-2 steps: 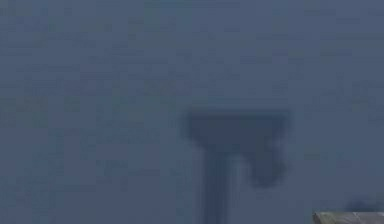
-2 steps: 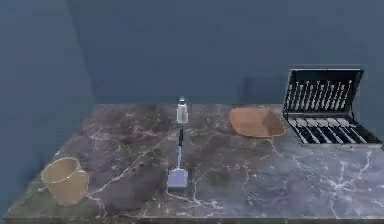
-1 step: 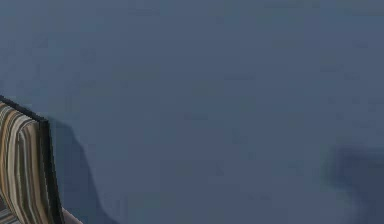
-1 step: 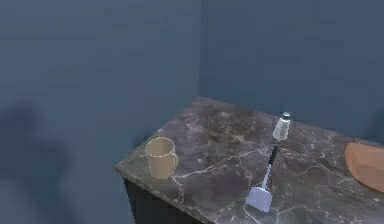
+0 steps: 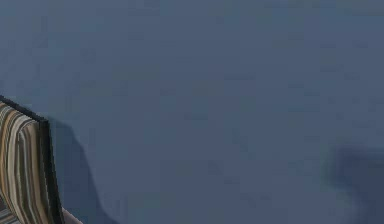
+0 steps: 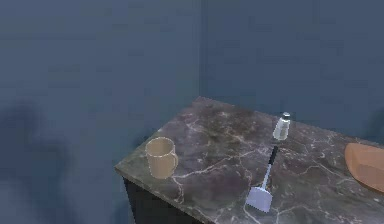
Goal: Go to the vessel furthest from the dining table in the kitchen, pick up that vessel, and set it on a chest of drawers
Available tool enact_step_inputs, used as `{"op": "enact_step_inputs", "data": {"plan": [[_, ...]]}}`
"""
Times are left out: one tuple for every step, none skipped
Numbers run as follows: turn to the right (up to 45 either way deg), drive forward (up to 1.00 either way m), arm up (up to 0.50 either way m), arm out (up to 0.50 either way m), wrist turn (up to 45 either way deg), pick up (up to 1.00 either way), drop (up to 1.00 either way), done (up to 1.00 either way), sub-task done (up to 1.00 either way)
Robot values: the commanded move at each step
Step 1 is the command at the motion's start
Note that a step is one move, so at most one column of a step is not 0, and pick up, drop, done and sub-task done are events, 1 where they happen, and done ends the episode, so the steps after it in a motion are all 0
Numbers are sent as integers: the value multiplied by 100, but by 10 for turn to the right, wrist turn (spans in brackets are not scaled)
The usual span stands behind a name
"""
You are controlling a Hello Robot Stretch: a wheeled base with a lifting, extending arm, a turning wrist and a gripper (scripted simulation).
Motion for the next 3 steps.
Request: {"op": "enact_step_inputs", "data": {"plan": [[0, 0, 38, 0, 0, 0, 0, 0, 0], [0, 0, 0, 12, 0, 0, 0, 0, 0], [0, 0, 0, 0, 450, 0, 0, 0, 0]]}}
